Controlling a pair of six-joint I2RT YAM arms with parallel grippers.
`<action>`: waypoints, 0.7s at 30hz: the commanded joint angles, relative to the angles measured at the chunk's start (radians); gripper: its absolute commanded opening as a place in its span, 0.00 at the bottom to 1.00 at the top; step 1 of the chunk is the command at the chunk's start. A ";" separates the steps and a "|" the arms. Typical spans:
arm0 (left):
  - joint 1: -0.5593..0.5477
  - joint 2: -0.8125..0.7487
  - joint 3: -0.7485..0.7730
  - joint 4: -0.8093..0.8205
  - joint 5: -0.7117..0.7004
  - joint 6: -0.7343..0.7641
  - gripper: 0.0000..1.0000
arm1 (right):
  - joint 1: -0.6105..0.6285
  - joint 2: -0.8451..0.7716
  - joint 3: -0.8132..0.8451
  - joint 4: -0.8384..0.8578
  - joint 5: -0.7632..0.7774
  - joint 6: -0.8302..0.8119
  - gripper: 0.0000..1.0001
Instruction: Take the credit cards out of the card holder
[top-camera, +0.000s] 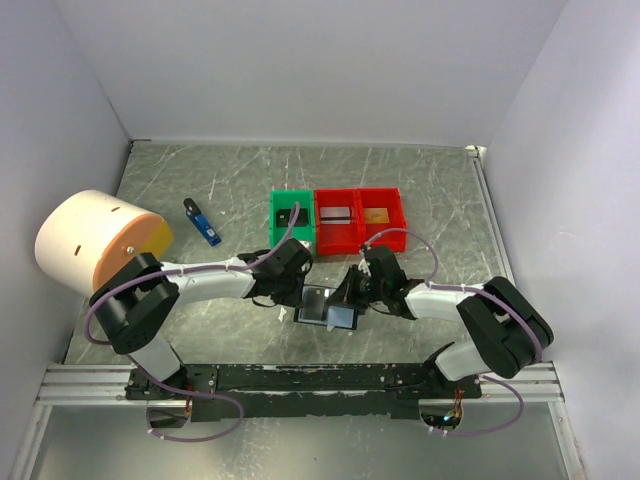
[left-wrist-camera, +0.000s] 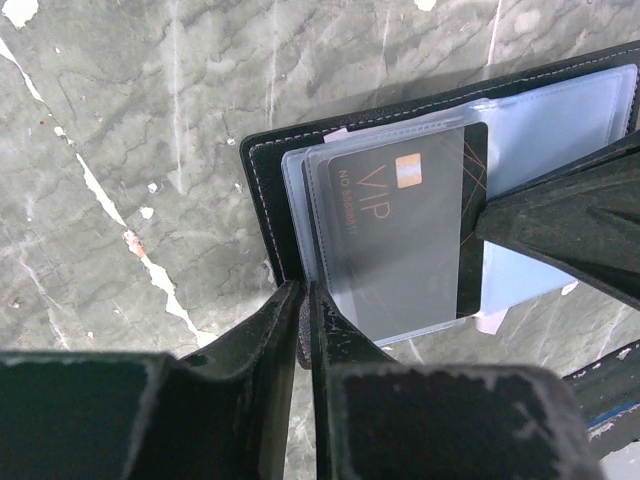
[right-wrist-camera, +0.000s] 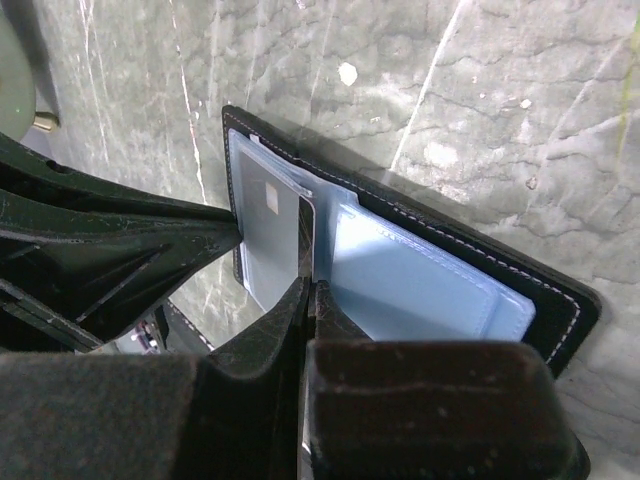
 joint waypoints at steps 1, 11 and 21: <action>-0.009 0.009 -0.001 -0.050 -0.030 0.004 0.21 | -0.017 -0.023 -0.008 -0.021 -0.003 -0.023 0.00; -0.011 -0.019 0.003 -0.044 -0.030 -0.006 0.24 | -0.019 0.001 -0.006 -0.017 -0.023 -0.027 0.00; -0.012 -0.105 0.010 0.011 0.026 -0.022 0.39 | -0.019 0.007 -0.001 -0.031 -0.013 -0.036 0.00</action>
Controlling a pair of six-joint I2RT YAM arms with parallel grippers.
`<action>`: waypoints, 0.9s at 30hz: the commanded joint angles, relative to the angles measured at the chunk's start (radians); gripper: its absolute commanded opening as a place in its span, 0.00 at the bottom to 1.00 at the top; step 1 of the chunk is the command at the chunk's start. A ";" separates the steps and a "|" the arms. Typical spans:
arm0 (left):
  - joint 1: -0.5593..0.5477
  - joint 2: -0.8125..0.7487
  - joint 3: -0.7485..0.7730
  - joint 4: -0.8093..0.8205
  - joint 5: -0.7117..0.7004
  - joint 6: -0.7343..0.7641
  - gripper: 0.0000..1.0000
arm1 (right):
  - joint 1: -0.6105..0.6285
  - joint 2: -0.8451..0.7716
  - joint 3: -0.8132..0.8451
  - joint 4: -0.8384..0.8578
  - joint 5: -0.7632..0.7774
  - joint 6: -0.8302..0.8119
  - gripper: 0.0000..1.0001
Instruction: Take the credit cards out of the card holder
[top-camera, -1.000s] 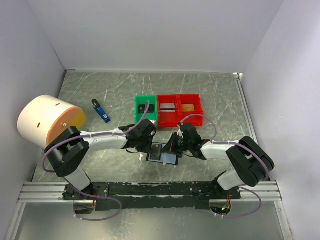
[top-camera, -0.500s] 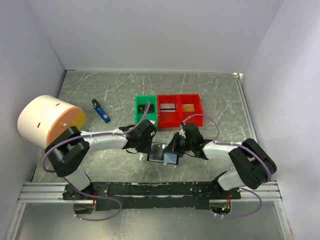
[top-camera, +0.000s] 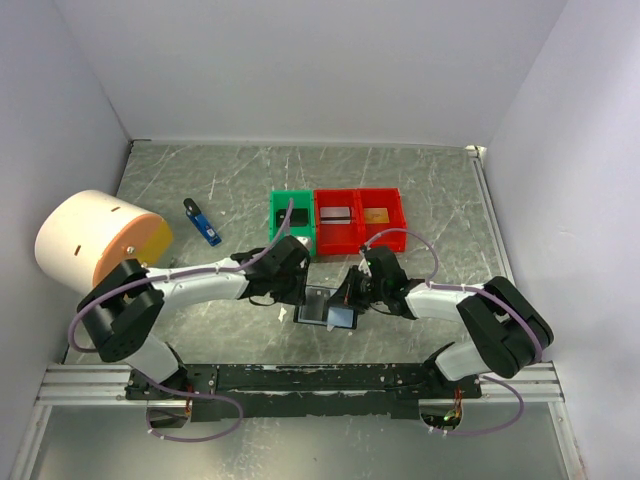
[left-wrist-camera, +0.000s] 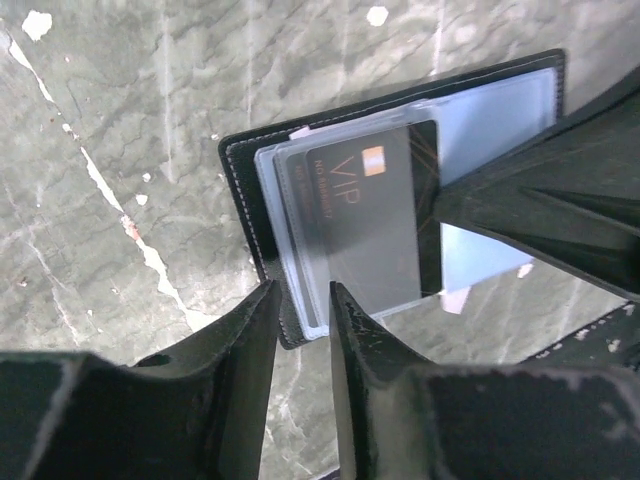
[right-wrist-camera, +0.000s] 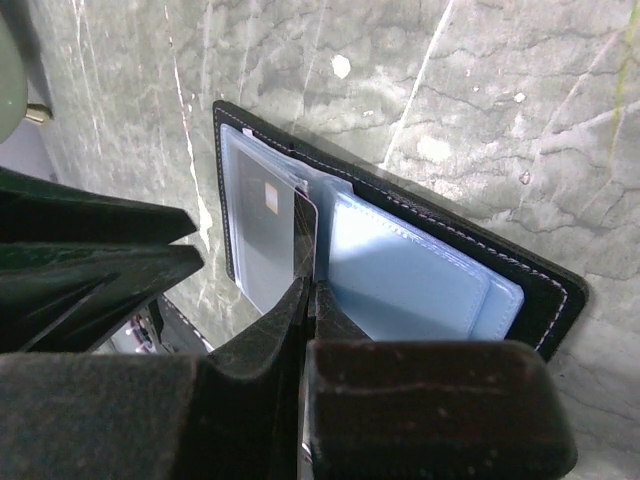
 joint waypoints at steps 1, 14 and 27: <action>-0.007 -0.049 0.012 0.040 0.043 -0.016 0.43 | -0.007 0.010 0.000 -0.015 0.001 -0.013 0.00; -0.009 0.065 0.004 0.101 0.092 -0.064 0.42 | -0.007 -0.001 0.010 -0.043 0.006 -0.026 0.00; -0.008 0.091 0.003 0.045 0.046 -0.057 0.31 | -0.007 -0.002 -0.003 -0.008 0.014 0.011 0.18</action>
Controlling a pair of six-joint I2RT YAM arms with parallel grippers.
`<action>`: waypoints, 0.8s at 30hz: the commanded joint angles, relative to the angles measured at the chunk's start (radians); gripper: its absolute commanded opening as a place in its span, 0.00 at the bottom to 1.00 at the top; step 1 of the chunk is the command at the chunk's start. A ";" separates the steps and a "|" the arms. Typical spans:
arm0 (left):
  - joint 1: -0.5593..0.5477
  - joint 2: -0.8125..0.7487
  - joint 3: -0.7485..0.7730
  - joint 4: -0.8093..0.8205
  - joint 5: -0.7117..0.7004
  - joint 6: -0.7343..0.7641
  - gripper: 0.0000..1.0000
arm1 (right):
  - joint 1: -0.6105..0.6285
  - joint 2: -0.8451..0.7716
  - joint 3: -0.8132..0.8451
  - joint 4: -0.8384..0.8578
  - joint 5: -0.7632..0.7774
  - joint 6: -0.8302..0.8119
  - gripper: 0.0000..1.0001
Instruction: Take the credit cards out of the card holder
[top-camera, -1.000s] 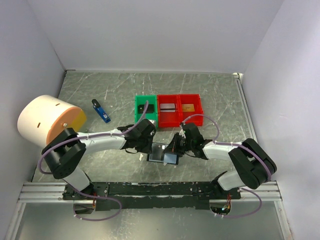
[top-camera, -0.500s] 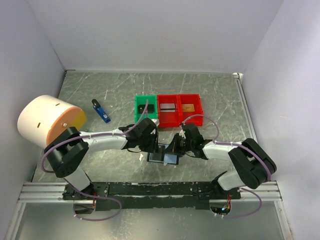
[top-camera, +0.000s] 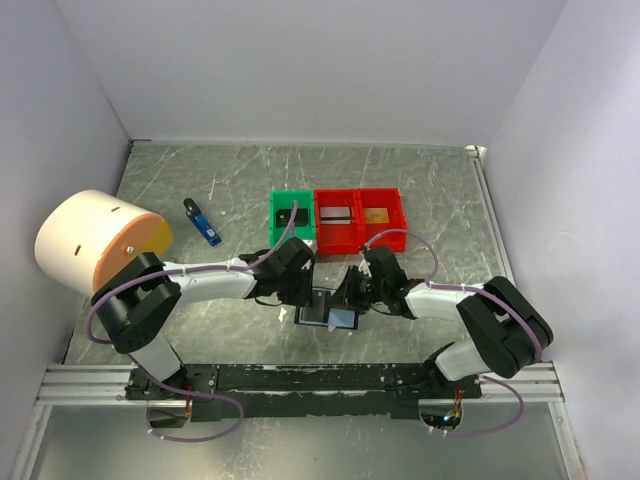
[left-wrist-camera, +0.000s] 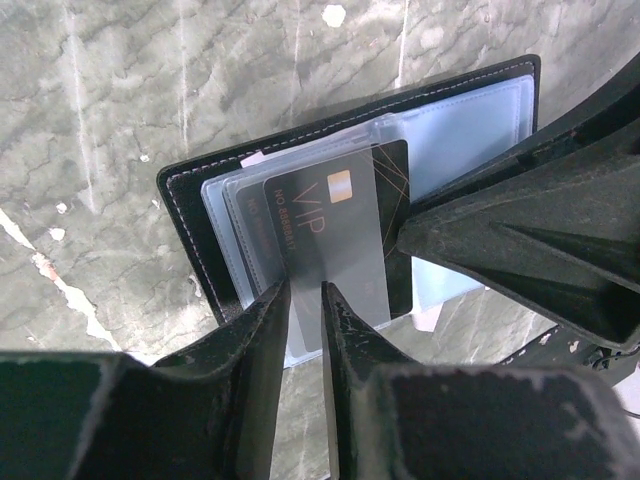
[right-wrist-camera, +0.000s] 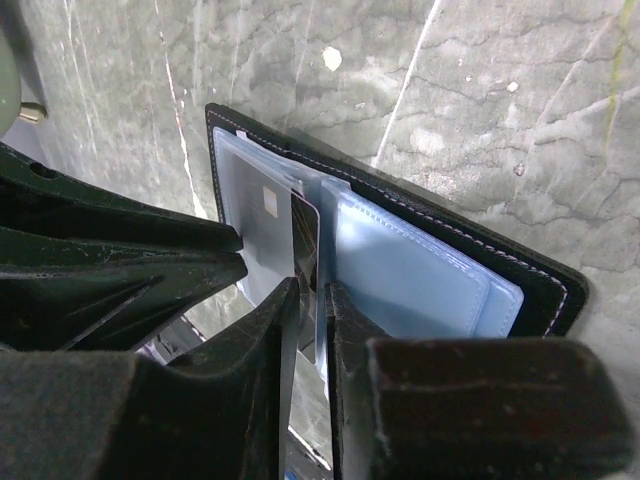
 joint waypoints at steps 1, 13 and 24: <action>-0.006 0.026 0.004 -0.052 -0.043 -0.001 0.31 | -0.007 0.003 -0.010 0.024 0.008 0.020 0.19; -0.007 0.027 0.027 -0.100 -0.084 -0.014 0.29 | -0.007 -0.010 -0.071 0.104 0.011 0.068 0.05; -0.006 0.015 -0.001 -0.052 -0.109 -0.066 0.29 | -0.007 0.006 -0.005 0.003 -0.012 0.041 0.01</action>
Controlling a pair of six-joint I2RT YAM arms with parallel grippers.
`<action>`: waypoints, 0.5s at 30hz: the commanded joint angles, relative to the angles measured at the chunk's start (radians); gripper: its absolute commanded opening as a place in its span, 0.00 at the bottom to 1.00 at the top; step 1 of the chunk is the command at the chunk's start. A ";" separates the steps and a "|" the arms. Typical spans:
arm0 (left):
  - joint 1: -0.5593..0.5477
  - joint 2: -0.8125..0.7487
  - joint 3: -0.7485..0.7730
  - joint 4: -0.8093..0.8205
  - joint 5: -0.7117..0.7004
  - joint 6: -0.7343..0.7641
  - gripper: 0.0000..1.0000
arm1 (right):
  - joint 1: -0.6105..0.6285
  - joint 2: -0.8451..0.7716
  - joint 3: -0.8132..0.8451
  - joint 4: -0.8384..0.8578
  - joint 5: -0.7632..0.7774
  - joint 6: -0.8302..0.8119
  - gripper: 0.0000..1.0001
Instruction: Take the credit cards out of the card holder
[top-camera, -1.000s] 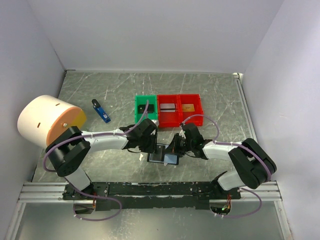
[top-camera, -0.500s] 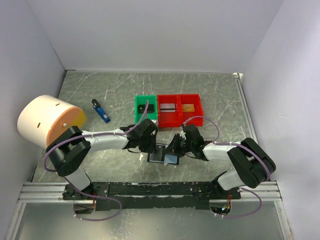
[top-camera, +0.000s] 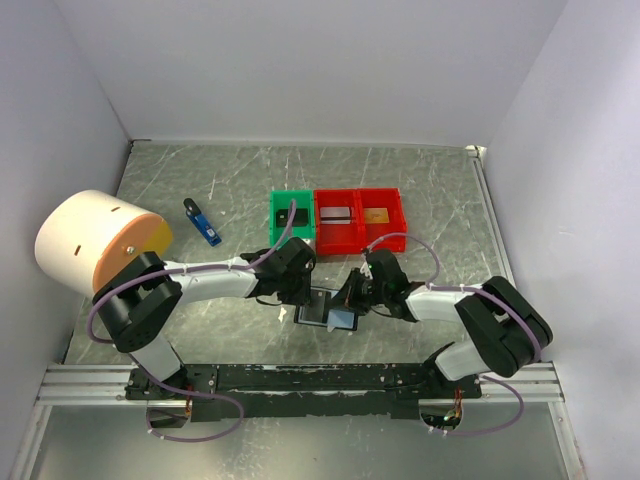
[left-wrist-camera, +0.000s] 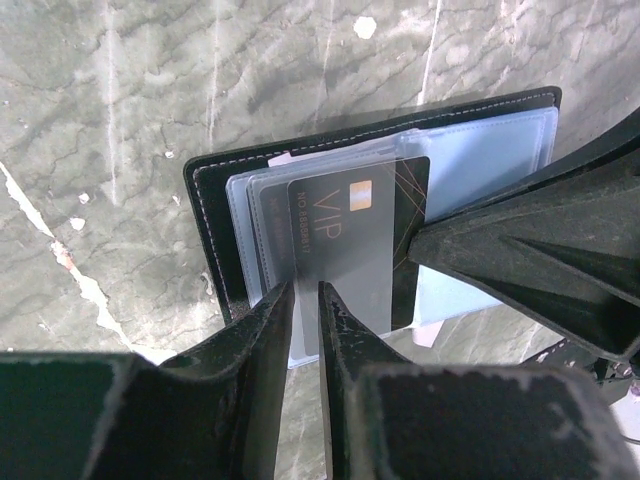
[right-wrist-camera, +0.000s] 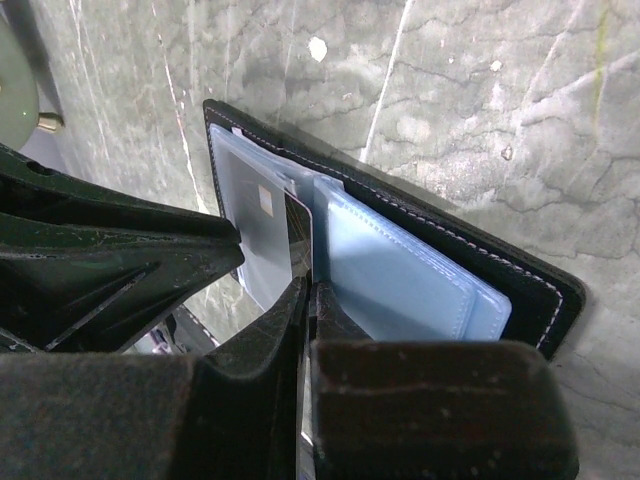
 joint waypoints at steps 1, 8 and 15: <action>-0.005 0.009 -0.016 -0.012 -0.070 -0.029 0.29 | -0.005 0.002 0.043 -0.086 0.002 -0.026 0.01; -0.014 0.015 -0.038 0.036 -0.034 -0.062 0.28 | -0.005 0.027 0.067 -0.110 -0.031 -0.087 0.01; -0.024 0.028 -0.048 0.069 -0.016 -0.092 0.29 | -0.005 0.005 0.047 -0.125 -0.022 -0.090 0.01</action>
